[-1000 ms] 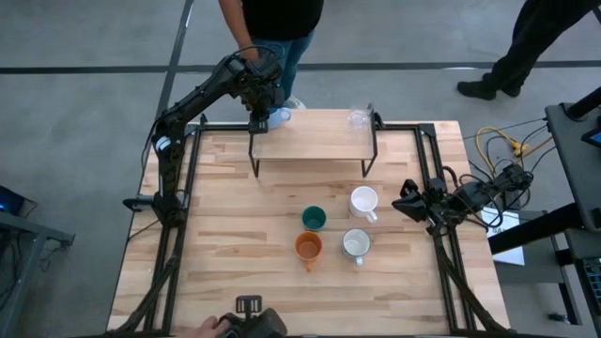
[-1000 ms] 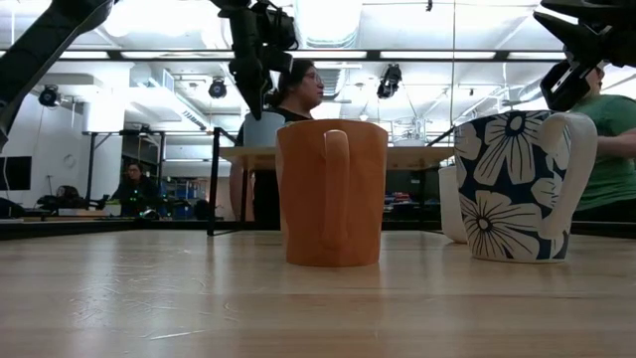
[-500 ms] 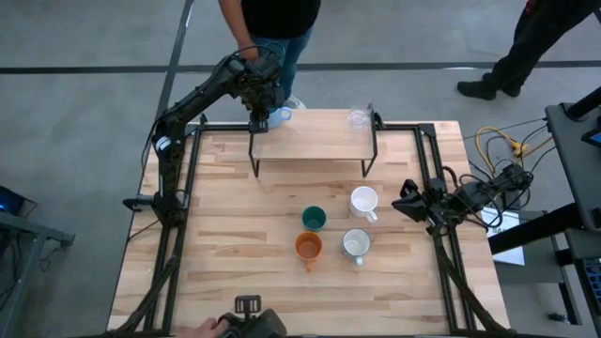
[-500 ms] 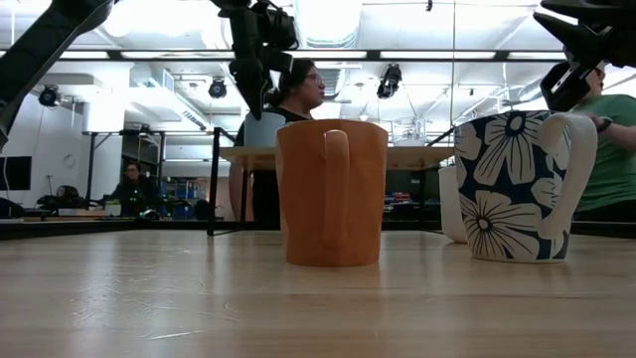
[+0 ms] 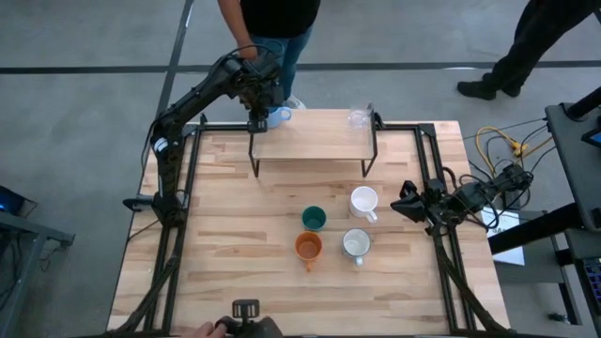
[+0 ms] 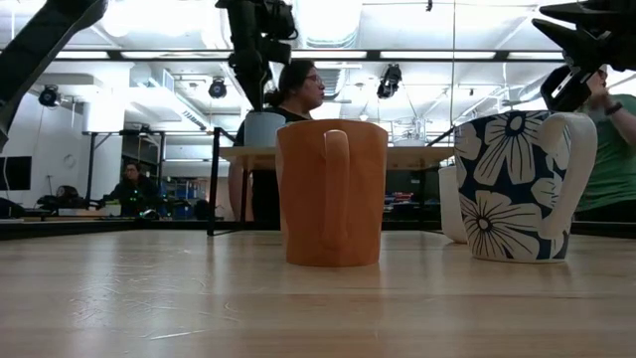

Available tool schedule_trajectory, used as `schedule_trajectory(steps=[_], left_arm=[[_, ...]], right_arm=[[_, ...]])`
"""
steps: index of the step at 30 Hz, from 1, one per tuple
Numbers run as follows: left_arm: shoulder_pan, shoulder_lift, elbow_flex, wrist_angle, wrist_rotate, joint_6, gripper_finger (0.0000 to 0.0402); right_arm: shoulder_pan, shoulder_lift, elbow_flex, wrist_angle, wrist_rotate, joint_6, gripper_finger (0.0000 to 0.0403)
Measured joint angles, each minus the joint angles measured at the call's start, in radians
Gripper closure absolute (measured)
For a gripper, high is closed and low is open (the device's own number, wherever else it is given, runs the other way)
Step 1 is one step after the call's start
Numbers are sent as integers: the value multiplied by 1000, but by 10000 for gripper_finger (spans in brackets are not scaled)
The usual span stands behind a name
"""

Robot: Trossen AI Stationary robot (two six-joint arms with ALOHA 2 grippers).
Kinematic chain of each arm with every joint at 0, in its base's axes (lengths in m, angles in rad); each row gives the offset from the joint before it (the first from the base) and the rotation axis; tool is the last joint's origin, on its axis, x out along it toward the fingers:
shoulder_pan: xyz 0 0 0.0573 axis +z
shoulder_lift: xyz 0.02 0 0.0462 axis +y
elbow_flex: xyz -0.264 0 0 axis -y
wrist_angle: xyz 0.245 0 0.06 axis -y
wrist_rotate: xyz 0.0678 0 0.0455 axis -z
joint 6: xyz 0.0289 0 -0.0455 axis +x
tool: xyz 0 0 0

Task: Stack small to large cups/mugs on shelf
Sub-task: Put the white mug on the shelf

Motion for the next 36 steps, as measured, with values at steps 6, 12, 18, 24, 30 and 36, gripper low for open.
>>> schedule_trajectory(steps=[6, 12, 18, 24, 30, 36], left_arm=[[-25, -63, 0, 0, -78, 1, 323], [-54, -174, 0, 4, -131, -42, 323], [-98, -319, 0, 11, -121, -194, 323], [-163, -457, -3, 14, 45, -327, 323], [-241, -536, -25, 32, 117, -443, 323], [-296, -564, -76, 26, 157, -517, 323]], right_arm=[[0, 0, 0, 13, 16, -7, 360], [0, 0, 0, 101, 57, -117, 360], [-1, 0, 1, 242, 188, -108, 360], [0, 0, 1, 389, 290, -251, 360], [-2, 0, 1, 563, 415, -330, 360], [0, 0, 54, 558, 528, -486, 351]])
